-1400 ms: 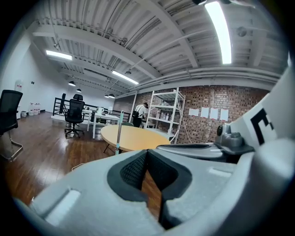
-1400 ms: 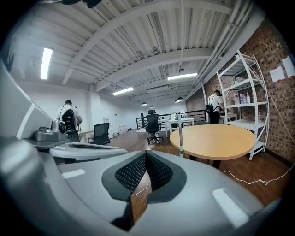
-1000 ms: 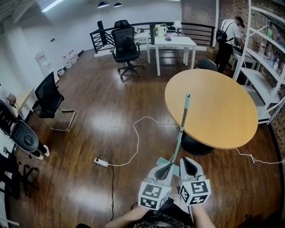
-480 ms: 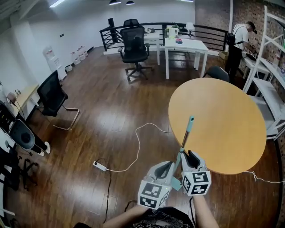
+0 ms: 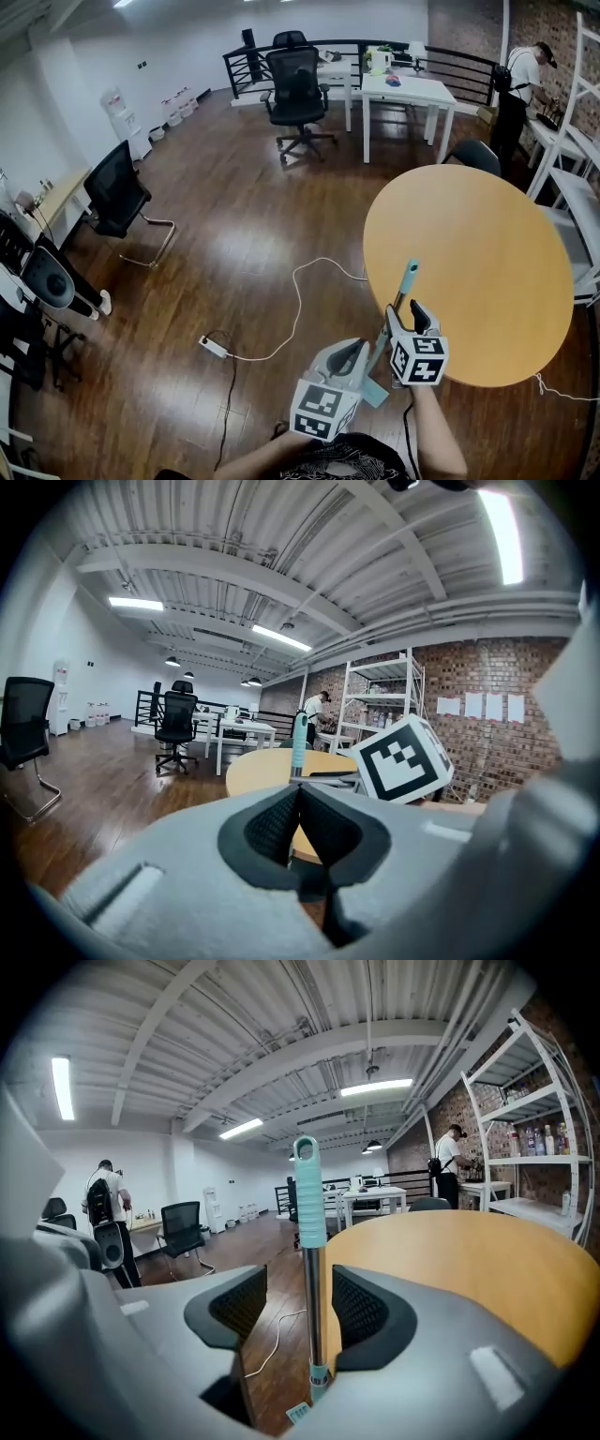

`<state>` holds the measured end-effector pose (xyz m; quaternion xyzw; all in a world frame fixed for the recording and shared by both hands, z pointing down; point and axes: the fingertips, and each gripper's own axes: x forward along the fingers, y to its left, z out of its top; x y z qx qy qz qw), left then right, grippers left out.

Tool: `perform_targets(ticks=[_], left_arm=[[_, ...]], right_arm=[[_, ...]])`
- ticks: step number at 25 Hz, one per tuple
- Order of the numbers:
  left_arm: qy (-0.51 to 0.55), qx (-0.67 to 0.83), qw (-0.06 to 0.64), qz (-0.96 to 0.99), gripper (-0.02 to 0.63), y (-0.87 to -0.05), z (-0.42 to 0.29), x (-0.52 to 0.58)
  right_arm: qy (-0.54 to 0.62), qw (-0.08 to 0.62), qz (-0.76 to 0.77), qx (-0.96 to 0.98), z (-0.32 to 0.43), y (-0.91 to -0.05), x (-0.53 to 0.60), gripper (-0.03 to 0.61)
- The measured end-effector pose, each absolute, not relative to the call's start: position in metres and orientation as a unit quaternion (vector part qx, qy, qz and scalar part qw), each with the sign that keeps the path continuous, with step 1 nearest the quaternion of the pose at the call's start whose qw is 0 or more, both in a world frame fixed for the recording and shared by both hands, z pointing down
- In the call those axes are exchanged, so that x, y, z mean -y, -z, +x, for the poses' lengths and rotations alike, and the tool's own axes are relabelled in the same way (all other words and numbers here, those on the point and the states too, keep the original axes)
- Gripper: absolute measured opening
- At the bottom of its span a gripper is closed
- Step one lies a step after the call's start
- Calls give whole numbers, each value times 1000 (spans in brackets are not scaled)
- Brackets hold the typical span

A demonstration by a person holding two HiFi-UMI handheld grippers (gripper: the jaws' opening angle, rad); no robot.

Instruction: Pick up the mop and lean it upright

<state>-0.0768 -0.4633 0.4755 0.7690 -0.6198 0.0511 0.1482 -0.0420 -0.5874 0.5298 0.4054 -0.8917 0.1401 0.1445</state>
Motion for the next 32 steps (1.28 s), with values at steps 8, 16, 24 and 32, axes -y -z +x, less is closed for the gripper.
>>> perform_targets(ticks=[8,16,24,32], left_arm=[[-49,628,148,763,3,-474,-82,471],[-53,636,151,755,3,-478,-97,468],[-42,640,151,752,3,-475,-108,457],[-37,630,143,762,3,-467,-114,443]], right_arm=[[-145,168,397,891,-53,-551,615,215],[-122,174,388,897,-58,-553,614,106],[-102,171,377,904,-50,-541,558,104],[-66,132,387,910,-48,-484,514,106]])
